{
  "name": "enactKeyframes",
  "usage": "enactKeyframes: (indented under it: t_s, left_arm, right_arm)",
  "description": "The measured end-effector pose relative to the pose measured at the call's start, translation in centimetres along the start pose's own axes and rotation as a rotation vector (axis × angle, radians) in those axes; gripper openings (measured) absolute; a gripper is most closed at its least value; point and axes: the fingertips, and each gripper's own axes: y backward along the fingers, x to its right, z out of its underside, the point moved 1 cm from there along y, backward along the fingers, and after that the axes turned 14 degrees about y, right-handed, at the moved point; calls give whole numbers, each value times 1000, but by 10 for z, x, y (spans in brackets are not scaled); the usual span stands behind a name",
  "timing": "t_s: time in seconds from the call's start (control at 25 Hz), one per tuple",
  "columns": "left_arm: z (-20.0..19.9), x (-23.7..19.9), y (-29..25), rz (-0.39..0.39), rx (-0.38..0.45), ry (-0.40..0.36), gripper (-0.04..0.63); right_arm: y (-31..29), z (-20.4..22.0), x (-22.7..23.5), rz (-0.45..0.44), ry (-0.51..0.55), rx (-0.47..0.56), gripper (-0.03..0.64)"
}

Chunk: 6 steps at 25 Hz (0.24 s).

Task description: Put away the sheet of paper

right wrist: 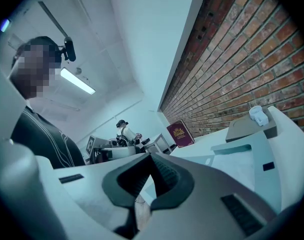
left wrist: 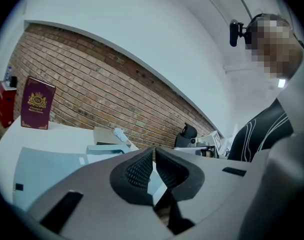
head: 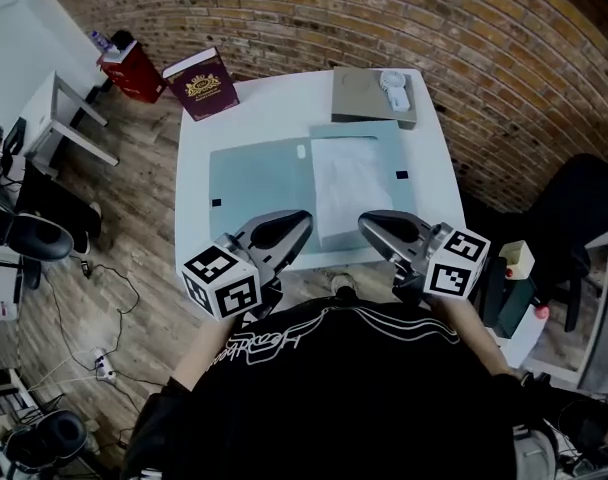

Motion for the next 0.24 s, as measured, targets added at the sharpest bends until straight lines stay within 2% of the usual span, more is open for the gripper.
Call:
enactKeyframes:
  t_s: [0.24]
  left_arm:
    - [-5,-8,-4,-20,-13,-14,41]
  right_arm:
    - [-6,-5,7,-10,27,9,2]
